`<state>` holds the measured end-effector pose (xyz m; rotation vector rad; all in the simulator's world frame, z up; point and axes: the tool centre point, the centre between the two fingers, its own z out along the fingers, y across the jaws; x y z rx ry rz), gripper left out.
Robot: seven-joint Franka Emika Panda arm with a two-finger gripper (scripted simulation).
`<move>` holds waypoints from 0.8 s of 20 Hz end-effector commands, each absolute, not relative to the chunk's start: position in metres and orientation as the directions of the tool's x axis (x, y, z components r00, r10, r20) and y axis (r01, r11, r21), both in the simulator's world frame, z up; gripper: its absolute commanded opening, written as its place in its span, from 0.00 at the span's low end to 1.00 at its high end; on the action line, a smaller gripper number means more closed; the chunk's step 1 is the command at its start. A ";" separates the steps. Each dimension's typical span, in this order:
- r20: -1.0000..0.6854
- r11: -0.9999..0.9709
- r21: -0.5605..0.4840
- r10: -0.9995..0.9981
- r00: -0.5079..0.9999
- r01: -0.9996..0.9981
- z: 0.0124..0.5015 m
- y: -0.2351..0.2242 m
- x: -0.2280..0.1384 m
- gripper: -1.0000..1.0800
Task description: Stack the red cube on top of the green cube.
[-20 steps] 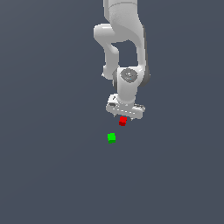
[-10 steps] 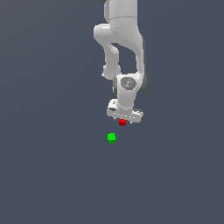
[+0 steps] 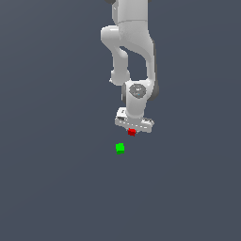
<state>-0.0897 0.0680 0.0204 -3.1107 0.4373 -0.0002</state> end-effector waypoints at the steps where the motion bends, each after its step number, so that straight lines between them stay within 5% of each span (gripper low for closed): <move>1: 0.000 -0.961 0.000 -0.276 0.961 -0.276 0.020 0.068 -0.090 0.00; 16: 0.000 -0.961 0.000 -0.275 0.961 -0.275 0.057 0.068 -0.091 0.00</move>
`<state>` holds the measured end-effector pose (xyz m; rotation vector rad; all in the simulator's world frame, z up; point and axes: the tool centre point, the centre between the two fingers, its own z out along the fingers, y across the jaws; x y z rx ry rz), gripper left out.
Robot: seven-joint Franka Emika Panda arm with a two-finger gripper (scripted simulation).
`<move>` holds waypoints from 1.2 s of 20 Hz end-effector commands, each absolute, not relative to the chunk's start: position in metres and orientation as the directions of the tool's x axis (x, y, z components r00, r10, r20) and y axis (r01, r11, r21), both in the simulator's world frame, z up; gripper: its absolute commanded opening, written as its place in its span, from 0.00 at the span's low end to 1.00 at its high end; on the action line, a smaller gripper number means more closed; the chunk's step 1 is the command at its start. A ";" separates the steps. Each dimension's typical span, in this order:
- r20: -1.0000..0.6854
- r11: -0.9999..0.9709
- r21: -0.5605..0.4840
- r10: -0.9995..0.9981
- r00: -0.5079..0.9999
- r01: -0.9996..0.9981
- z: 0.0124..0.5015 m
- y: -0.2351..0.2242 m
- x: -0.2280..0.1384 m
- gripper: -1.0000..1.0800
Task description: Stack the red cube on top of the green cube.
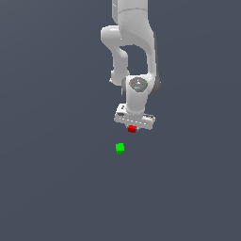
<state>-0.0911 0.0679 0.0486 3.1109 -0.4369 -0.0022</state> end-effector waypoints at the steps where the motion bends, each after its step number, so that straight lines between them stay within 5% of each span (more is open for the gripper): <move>1: 0.000 -0.961 0.000 -0.276 0.961 -0.276 0.064 0.068 -0.091 0.00; 11: 0.000 -0.961 0.000 -0.276 0.961 -0.276 0.116 0.068 -0.091 0.00; 24: 0.000 -0.961 0.000 -0.276 0.961 -0.276 0.118 0.066 -0.086 0.00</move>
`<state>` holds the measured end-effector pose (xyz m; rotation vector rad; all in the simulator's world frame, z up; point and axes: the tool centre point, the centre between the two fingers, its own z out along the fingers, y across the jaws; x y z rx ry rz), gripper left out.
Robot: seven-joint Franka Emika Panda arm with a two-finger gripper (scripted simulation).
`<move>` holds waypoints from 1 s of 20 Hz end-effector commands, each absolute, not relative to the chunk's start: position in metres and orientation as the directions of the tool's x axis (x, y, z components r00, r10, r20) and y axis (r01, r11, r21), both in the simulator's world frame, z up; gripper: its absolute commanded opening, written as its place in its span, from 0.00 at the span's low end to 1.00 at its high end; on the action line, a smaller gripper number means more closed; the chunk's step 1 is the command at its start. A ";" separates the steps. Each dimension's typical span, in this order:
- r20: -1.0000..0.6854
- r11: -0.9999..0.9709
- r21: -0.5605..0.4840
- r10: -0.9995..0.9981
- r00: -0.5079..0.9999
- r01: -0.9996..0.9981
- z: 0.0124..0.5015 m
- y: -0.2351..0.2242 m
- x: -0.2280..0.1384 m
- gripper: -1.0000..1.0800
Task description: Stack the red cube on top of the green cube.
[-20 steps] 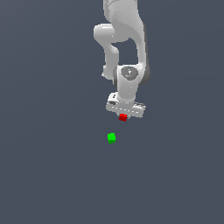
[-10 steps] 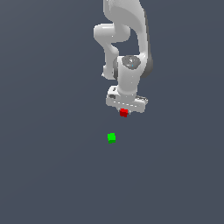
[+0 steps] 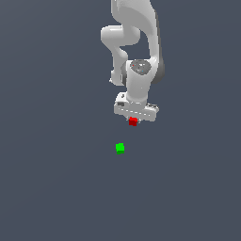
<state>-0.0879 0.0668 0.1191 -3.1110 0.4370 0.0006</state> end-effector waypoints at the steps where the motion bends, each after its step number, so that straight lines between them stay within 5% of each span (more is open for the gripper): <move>1: 0.000 -0.961 0.000 -0.276 0.961 -0.276 0.117 0.064 -0.084 0.00; 20: 0.000 -0.961 0.000 -0.276 0.961 -0.276 0.071 0.010 0.000 0.00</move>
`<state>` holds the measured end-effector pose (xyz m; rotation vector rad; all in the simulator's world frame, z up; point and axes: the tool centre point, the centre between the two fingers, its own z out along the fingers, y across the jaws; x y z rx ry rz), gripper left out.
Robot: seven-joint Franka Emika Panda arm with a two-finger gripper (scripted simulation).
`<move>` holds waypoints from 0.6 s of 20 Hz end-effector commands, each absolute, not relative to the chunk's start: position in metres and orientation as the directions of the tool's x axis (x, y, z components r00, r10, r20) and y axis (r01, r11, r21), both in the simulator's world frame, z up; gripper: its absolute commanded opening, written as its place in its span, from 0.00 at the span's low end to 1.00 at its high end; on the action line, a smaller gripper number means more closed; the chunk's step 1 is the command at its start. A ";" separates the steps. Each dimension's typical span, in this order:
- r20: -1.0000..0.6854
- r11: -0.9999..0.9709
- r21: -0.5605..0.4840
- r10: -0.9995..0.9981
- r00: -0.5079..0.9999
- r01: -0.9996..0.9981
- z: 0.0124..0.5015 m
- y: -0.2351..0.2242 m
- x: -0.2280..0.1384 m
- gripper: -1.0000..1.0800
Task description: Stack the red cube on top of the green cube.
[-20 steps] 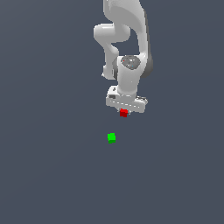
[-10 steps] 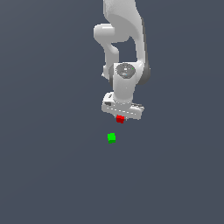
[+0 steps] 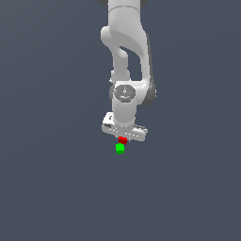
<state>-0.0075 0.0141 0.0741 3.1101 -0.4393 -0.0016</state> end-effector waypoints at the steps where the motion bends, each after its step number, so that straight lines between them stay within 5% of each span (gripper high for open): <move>1: 0.000 -0.961 0.000 -0.276 0.961 -0.276 0.069 0.008 0.003 0.00; 12: 0.000 -0.961 0.000 -0.276 0.961 -0.276 0.061 -0.002 0.021 0.00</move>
